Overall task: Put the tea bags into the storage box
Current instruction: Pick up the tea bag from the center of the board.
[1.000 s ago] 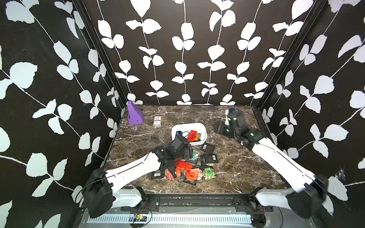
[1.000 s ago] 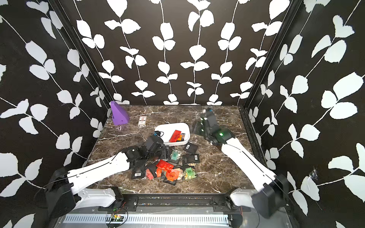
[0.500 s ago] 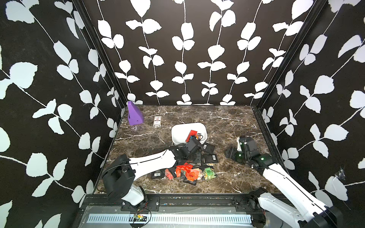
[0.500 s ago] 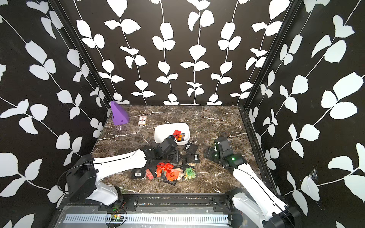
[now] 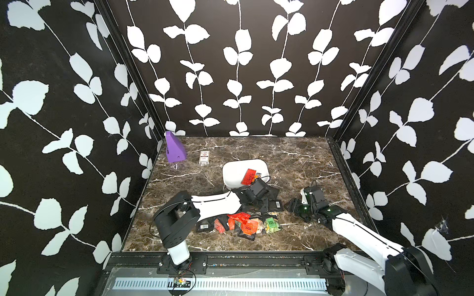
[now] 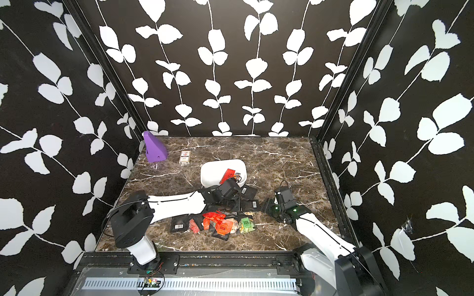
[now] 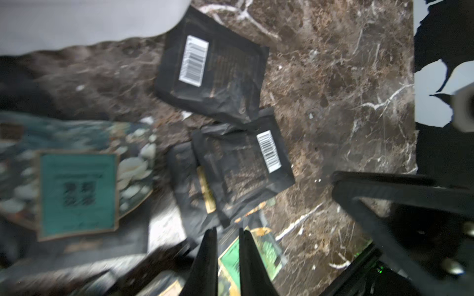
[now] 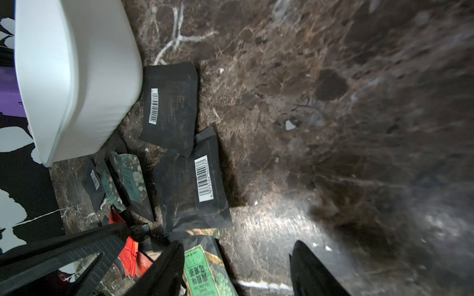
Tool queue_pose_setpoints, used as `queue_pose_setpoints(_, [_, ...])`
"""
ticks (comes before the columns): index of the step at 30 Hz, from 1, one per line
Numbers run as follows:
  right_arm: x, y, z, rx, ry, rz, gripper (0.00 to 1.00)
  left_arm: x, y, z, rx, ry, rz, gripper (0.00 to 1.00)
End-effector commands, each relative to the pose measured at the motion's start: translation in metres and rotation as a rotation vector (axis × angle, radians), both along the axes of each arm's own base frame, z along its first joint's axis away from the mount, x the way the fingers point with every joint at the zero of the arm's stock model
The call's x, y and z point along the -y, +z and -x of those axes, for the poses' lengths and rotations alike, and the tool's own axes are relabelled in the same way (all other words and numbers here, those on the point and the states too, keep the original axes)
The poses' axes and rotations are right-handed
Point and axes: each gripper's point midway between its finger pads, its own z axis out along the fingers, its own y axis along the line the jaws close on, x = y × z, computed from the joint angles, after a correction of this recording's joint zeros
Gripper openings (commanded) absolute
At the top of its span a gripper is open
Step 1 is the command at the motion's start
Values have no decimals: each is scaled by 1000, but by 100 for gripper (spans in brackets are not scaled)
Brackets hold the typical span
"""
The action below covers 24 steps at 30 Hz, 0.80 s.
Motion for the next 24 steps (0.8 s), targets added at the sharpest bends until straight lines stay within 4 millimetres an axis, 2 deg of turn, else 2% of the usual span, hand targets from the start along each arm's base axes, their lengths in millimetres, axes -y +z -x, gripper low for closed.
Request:
queue_pose_setpoints(1, [-10,-2,-8,26,-10,-53,66,14,12,-3,10,-13,51,13])
queue_pose_setpoints(6, [-16,-10,-13,11,-9,-60,61,17,4,-4,-4,-12,35,10])
queue_pose_setpoints(13, [-19,-22,-13,-9,-21,-47,52,10,-18,0,-40,-7,-20,7])
queue_pose_setpoints(24, [-20,-38,-12,-42,-37,-14,46,2,-35,6,-79,0,-59,7])
